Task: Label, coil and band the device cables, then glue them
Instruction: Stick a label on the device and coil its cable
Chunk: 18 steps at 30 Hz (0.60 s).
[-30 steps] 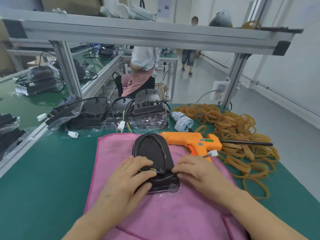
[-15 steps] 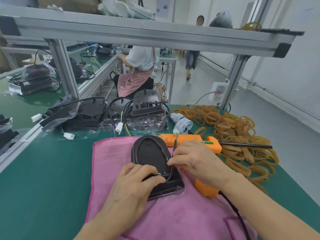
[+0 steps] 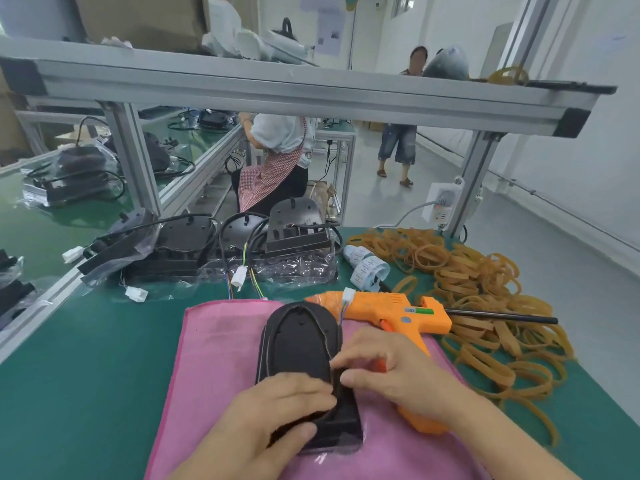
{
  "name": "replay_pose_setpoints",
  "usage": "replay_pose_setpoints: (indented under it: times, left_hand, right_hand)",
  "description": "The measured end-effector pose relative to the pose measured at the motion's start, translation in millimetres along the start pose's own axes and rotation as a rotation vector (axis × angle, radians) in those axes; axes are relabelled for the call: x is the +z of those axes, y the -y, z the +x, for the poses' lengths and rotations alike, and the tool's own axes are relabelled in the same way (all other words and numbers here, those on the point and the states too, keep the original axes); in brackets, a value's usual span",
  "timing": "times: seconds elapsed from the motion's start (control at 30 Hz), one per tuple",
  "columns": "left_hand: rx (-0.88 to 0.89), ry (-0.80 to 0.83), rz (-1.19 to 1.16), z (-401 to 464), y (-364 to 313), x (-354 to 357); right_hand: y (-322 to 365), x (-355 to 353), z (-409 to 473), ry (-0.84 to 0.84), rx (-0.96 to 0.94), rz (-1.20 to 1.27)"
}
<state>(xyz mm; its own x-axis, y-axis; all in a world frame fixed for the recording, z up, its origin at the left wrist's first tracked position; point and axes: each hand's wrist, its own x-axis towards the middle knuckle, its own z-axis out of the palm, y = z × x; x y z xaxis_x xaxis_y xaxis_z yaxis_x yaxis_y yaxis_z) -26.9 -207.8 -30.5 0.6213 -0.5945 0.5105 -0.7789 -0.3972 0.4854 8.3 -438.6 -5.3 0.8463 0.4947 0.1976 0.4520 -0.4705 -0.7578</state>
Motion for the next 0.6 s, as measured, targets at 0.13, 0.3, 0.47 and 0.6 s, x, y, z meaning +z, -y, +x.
replay_pose_setpoints:
  times: [0.13,0.3,0.47,0.6]
  left_hand:
    - [-0.083,0.019,-0.227,7.3,-0.1,-11.5]
    - [-0.227,0.098,-0.006,63.5,5.4,1.9]
    - [-0.255,0.364,0.308,79.8,22.6,21.2]
    - [-0.267,0.398,0.276,78.7,27.5,22.3]
  right_hand:
    - [0.9,3.8,-2.1,0.014,-0.032,-0.081]
    - [3.7,-13.2,6.7,0.156,0.037,-0.016]
    - [-12.4,-58.5,41.3,-0.082,0.306,-0.251]
    - [-44.6,-73.2,90.4,-0.325,0.630,-0.514]
